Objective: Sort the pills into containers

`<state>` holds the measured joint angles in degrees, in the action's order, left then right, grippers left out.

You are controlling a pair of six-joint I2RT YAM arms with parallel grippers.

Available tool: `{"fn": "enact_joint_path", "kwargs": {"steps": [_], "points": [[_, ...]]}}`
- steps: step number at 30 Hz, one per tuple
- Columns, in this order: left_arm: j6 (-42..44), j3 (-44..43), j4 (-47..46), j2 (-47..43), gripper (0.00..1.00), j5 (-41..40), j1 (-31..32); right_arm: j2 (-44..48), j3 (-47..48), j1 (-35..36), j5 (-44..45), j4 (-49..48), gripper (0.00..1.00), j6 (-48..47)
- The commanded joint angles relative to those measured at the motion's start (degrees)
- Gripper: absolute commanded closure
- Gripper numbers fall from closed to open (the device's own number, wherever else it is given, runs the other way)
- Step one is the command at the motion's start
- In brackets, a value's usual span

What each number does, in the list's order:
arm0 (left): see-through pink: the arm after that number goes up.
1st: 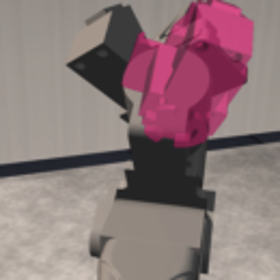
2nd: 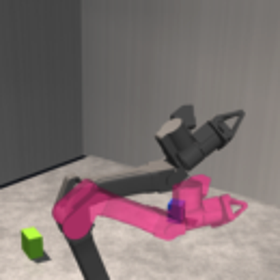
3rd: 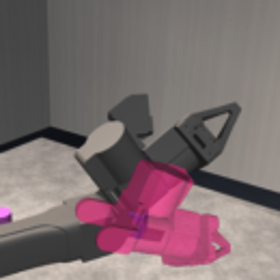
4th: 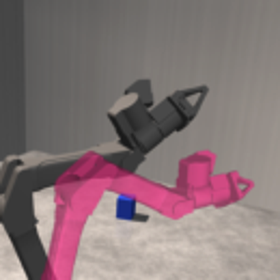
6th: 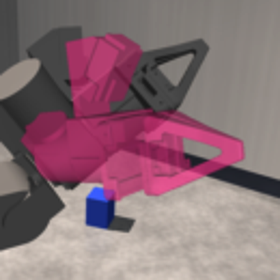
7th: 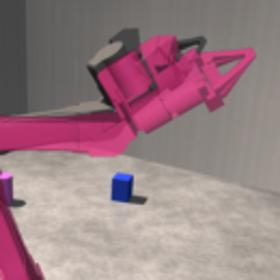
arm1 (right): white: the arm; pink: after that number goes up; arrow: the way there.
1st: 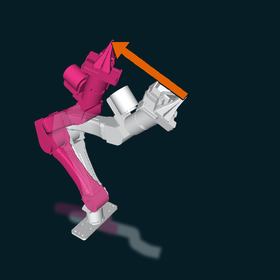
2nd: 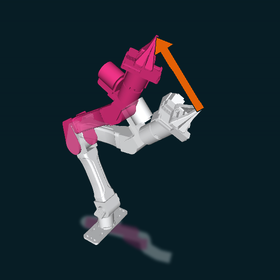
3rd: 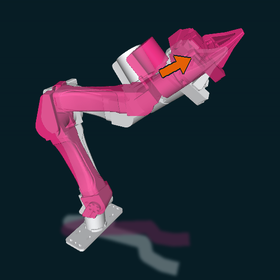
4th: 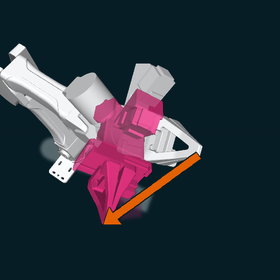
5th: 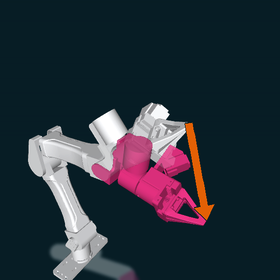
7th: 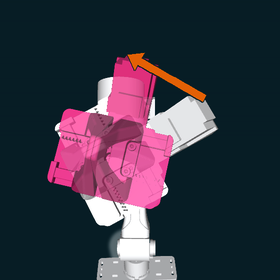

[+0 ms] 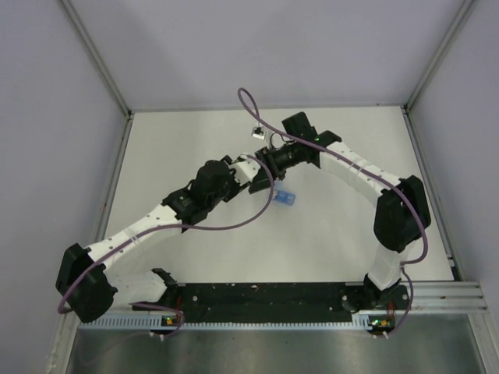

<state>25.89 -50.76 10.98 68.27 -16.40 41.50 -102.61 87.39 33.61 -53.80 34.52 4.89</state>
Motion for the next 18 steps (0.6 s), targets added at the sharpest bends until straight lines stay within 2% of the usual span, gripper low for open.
{"fn": "enact_joint_path", "kwargs": {"steps": [1, 5, 11, 18], "points": [[-1.9, -1.9, -1.6, -1.7, 1.0, 5.2, -0.2, 6.4, -0.8, -0.5, 1.8, 0.5, 0.3, -4.5], [-3.6, -2.7, 2.7, -3.6, 1.0, 19.2, -1.3, 11.2, -2.3, -0.5, 6.7, 0.4, 0.17, -9.4], [-5.1, -5.1, 9.2, -3.8, 1.0, 39.1, -3.9, 15.8, -2.8, -0.5, 7.1, 0.0, 0.13, -11.3], [-6.1, -8.2, 12.0, -1.2, 1.0, 48.1, -5.5, 15.3, -3.8, 0.1, 5.5, 0.0, 0.11, -11.8]]}}
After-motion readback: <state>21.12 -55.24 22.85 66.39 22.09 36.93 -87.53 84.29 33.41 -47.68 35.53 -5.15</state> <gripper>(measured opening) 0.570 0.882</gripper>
